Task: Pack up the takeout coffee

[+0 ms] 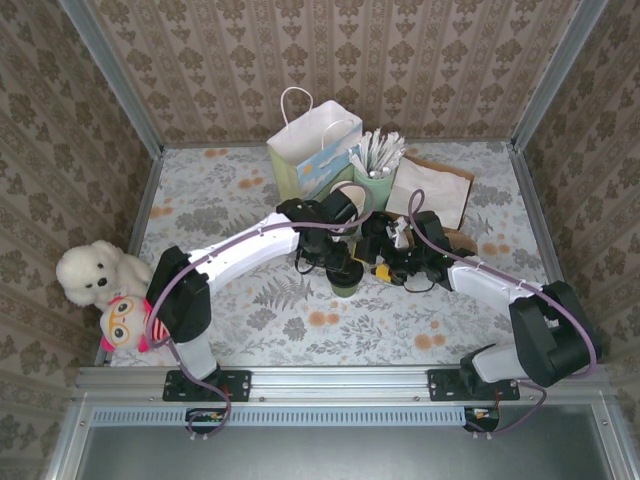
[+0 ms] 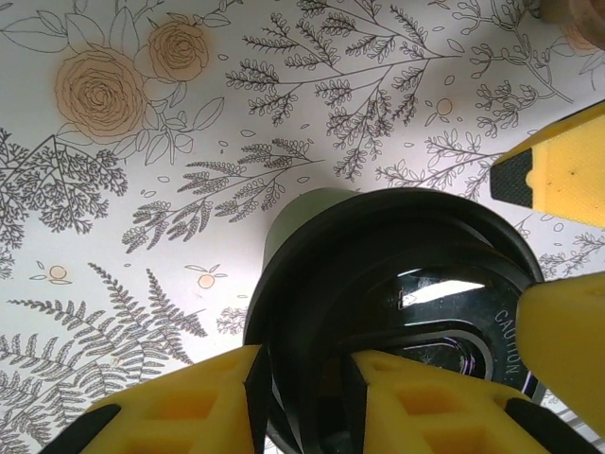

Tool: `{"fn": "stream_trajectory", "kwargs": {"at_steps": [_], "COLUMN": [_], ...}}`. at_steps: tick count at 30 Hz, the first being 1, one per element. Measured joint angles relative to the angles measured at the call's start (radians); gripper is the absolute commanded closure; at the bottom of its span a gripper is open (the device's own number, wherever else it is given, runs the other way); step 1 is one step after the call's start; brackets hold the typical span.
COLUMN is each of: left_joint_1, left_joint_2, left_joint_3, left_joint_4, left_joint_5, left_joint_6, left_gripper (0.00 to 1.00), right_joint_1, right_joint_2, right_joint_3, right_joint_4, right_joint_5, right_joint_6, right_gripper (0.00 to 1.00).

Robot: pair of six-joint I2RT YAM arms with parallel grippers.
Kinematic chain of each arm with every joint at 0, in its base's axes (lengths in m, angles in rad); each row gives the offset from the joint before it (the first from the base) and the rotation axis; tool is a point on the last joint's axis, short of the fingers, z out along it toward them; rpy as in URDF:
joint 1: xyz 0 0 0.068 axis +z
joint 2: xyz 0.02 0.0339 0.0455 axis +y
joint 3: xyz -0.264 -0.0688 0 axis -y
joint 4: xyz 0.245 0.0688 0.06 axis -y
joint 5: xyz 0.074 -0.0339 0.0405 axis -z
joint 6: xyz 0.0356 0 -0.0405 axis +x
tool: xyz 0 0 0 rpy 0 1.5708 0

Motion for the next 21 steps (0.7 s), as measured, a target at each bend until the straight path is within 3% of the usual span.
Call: {"fn": "stream_trajectory", "kwargs": {"at_steps": [5, 10, 14, 18, 21], "left_joint_1": [0.021, 0.039, 0.084, 0.141, 0.182], "left_joint_2": [-0.022, -0.116, -0.235, -0.358, -0.435], "left_joint_3": [-0.017, -0.093, -0.176, -0.251, -0.339], "left_joint_4": [0.003, 0.062, 0.142, 0.188, 0.206], "left_joint_5": [0.047, 0.138, 0.190, 0.156, 0.076], "left_joint_6": [-0.006, -0.035, -0.066, -0.110, -0.167], "left_gripper": [0.57, 0.32, 0.21, 0.02, 0.00], "right_joint_1": [0.000, 0.000, 0.002, 0.021, 0.047], "right_joint_2": [0.000, -0.016, -0.043, -0.065, -0.090], "right_joint_3": [0.000, 0.000, 0.002, 0.022, 0.054], "right_joint_4": [-0.024, -0.062, -0.083, -0.136, -0.204], "right_joint_5": [0.000, 0.005, 0.018, 0.064, 0.122], "right_joint_6": [-0.001, -0.010, -0.009, -0.008, -0.008], "right_gripper": [0.00, 0.00, 0.00, 0.00, 0.00]}}
